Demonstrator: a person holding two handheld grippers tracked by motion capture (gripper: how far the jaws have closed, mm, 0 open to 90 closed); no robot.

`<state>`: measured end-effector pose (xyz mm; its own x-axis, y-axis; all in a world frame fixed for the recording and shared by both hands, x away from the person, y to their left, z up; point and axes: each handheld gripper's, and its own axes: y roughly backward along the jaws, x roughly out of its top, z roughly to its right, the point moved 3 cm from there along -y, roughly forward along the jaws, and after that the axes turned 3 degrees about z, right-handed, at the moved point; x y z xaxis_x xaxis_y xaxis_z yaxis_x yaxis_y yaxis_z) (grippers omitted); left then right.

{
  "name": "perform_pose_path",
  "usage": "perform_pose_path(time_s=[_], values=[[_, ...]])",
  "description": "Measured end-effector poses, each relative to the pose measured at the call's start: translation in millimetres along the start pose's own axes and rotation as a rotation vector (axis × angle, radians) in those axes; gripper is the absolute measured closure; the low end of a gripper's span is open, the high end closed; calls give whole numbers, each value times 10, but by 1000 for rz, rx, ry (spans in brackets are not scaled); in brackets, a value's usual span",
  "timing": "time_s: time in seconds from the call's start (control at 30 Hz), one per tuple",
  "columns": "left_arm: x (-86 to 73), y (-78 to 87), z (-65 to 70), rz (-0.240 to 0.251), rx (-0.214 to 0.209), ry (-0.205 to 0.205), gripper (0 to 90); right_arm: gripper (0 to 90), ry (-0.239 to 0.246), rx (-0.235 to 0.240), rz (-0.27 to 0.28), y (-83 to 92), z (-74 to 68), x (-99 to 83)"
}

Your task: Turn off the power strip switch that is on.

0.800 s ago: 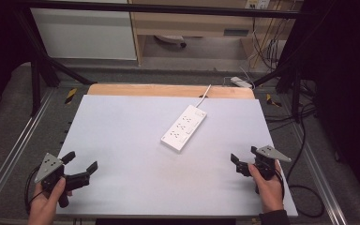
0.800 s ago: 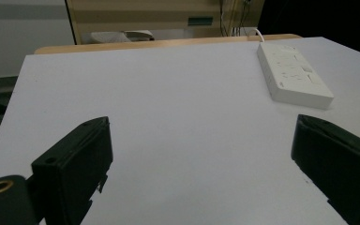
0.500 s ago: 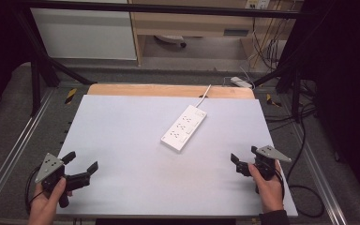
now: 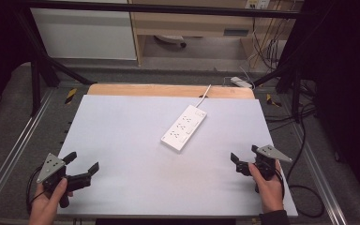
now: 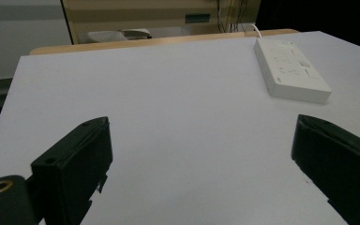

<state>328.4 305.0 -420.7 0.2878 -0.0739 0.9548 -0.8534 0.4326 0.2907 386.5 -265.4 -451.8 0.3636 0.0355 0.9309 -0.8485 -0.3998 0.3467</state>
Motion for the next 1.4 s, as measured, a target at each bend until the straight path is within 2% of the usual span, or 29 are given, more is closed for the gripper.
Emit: perform_pose_path(time_s=[0.37,0.63,0.93,1.07,1.4], values=[[-9,-8,16,-11,-6,-13,55,37,13,3,20,-12,-16,44],[-17,-9,22,-21,-4,-22,55,27,-14,3,26,-38,-10,92],[-54,-48,40,-39,2,-23,48,26,14,32,6,-106,-87,238],[-49,-49,36,-38,0,-22,48,35,8,39,-1,-135,-94,329],[-49,-53,26,-39,-1,-9,51,38,14,34,-42,-262,-104,349]])
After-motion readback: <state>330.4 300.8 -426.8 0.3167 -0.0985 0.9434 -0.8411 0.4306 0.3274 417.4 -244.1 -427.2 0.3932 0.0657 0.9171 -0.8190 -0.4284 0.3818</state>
